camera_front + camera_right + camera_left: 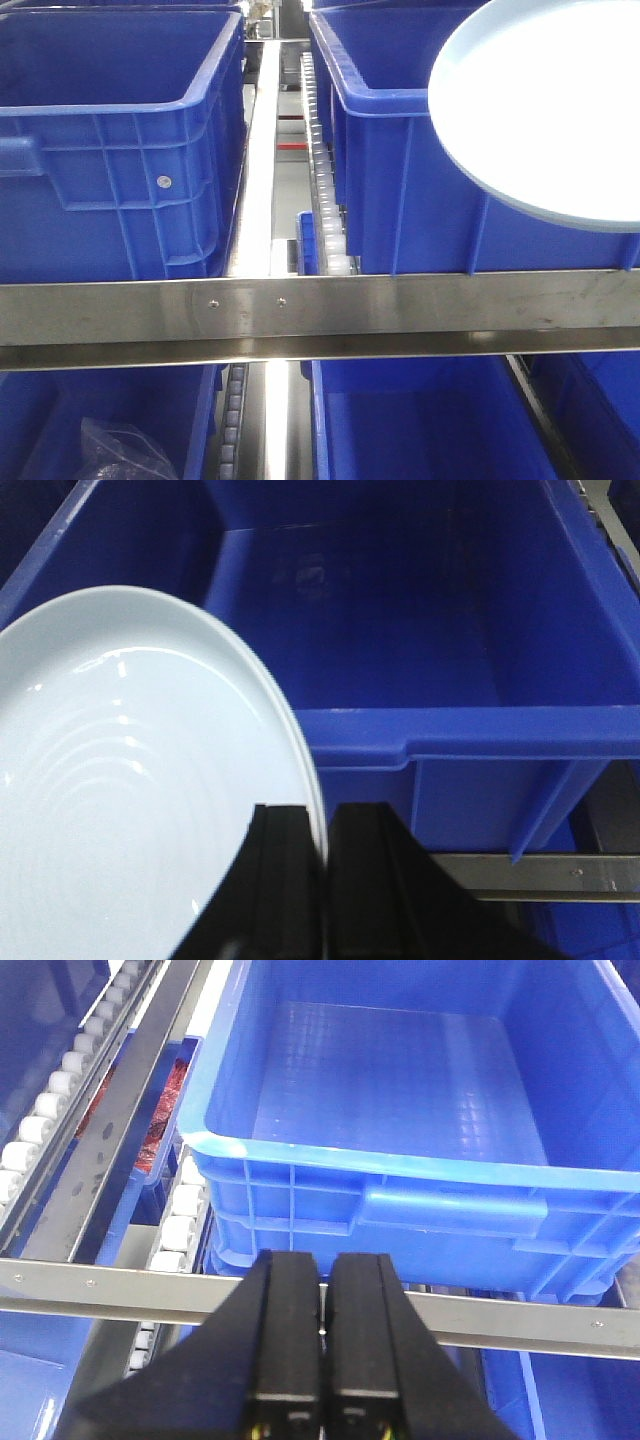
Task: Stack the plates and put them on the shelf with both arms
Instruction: 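Lower the plate stack into the blue bin and open the right gripper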
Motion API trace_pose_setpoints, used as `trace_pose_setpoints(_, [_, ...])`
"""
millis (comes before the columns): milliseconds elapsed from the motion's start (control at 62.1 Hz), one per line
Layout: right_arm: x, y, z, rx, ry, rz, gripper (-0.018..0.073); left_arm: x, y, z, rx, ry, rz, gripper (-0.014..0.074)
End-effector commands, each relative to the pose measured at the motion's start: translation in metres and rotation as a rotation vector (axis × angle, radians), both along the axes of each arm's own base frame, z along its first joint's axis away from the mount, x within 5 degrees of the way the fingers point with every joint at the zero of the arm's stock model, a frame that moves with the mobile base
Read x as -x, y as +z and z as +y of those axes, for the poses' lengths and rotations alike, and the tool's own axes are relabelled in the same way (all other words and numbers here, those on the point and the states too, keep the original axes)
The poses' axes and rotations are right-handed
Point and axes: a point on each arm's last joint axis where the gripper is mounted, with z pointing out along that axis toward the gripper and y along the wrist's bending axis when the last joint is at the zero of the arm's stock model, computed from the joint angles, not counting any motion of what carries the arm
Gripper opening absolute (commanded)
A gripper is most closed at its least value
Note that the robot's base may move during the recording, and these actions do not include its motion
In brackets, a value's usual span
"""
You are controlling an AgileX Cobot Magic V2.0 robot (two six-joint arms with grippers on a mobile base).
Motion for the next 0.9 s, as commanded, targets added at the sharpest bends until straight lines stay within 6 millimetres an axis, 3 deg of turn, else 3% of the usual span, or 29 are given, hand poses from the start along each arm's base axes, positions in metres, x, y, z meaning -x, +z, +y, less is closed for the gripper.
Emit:
trace_pose_setpoints(0, [-0.002,0.021,-0.001,-0.013,-0.006,-0.136,0.0048,-0.001,0.016,-0.001,-0.001,-0.019,-0.101,0.0089])
trace_pose_setpoints(644, [-0.002,0.022,-0.001,-0.015,-0.006,-0.149,0.0048,-0.001,0.016,-0.001,-0.001,-0.019,-0.101,0.0089])
trace_pose_setpoints(886, [-0.013,0.035,0.0,-0.027,-0.009,-0.247,0.0048,-0.001,0.016,-0.001,-0.001,-0.019,-0.101,0.0089])
